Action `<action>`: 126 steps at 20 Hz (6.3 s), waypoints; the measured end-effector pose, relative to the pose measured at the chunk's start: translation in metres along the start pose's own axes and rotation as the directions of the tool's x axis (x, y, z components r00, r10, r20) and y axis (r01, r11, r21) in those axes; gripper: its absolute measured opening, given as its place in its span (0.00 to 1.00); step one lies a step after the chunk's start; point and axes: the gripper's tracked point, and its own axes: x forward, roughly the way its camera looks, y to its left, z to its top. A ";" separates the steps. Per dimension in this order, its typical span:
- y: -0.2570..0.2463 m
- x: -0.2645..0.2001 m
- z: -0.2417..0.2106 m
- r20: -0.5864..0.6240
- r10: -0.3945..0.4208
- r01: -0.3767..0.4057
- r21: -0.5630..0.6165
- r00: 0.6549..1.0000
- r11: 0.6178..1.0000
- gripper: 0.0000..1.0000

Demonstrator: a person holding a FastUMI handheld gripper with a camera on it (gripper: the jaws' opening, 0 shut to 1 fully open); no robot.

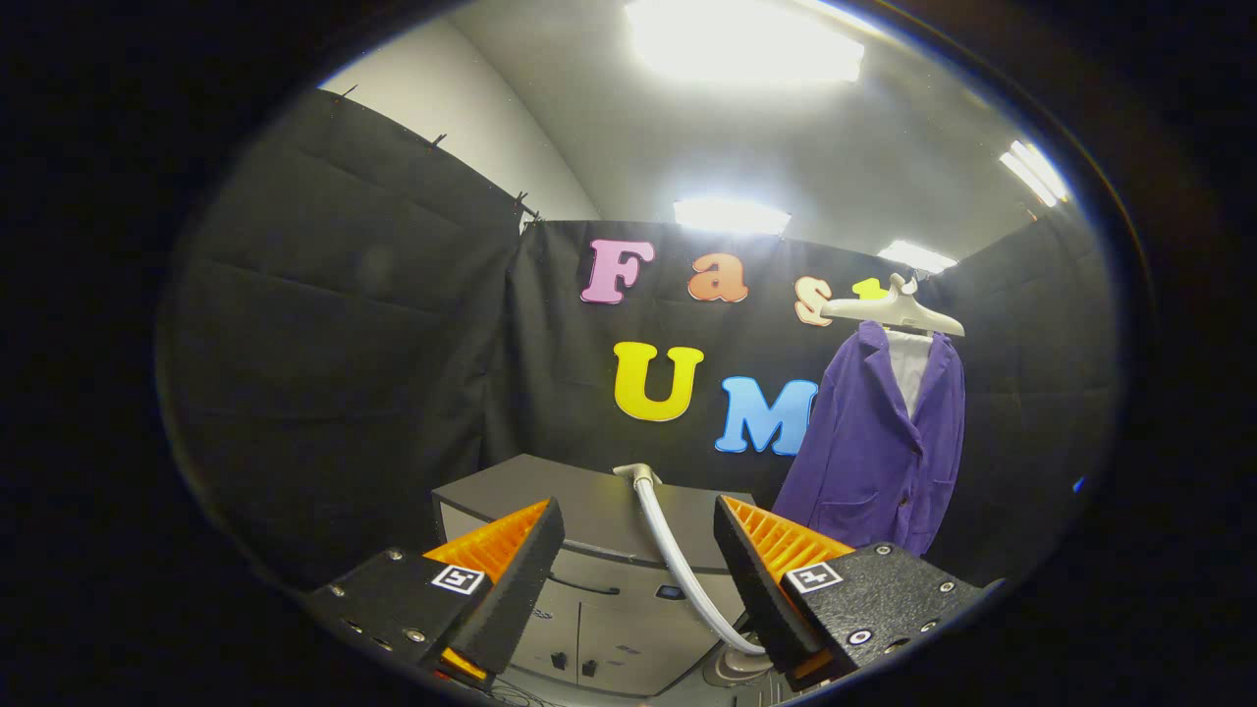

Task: Iron the clothes twice with a garment steamer, once on the left side and once on the right side.

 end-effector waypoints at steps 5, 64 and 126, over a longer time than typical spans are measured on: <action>-0.010 0.010 -0.002 0.007 0.057 -0.057 0.026 0.998 0.998 0.95; -0.008 0.431 -0.189 -0.837 -0.013 0.224 0.131 0.547 0.966 0.62; -0.295 0.123 0.035 0.148 -0.291 0.290 0.027 0.945 0.957 0.33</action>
